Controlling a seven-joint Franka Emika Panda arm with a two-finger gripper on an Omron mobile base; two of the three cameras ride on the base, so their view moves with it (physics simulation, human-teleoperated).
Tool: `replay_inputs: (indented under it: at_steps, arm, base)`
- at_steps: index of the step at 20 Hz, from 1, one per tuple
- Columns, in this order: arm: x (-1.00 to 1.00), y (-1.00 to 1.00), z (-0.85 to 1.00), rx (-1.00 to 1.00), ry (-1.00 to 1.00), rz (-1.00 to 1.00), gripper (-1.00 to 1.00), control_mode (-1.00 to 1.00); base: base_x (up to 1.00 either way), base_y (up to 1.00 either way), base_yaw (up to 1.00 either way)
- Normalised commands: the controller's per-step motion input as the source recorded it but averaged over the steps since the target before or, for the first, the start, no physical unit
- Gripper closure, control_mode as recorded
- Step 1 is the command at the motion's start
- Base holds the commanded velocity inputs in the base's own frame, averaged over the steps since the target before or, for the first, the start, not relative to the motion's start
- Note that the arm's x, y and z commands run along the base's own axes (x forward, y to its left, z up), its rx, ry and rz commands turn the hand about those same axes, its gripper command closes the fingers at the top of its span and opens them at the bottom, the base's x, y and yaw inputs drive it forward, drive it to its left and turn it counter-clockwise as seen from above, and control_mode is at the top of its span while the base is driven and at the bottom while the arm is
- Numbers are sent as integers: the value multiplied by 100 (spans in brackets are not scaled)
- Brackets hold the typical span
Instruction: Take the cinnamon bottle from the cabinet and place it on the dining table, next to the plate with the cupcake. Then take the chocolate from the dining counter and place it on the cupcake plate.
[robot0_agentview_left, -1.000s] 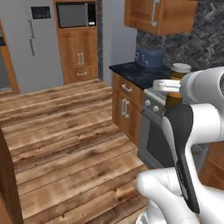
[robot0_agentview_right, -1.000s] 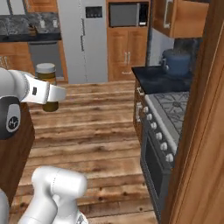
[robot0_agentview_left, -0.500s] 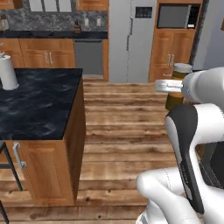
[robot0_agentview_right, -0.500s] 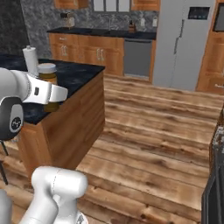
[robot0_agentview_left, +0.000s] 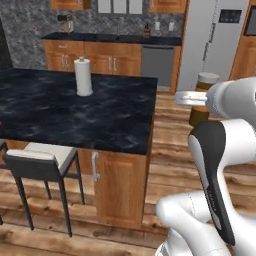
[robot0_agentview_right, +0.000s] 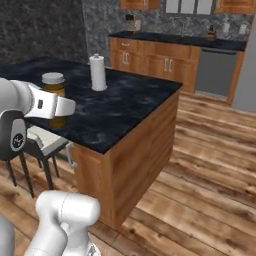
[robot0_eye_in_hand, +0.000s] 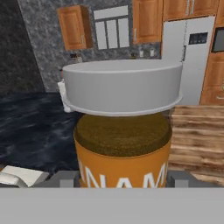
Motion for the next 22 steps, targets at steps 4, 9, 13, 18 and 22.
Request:
replay_inputs:
  at_steps: [4, 9, 13, 18, 22]
  arm:
    - [0, 0, 0, 0, 0, 0, 100, 100]
    - [0, 0, 0, 0, 0, 0, 100, 100]
    - [0, 0, 0, 0, 0, 0, 100, 100]
    - [0, 0, 0, 0, 0, 0, 100, 100]
    - [0, 0, 0, 0, 0, 0, 100, 100]
  base:
    - [50, 100, 0]
    - [29, 100, -1]
    - [34, 100, -8]
    - [34, 100, -11]
    - [35, 100, -13]
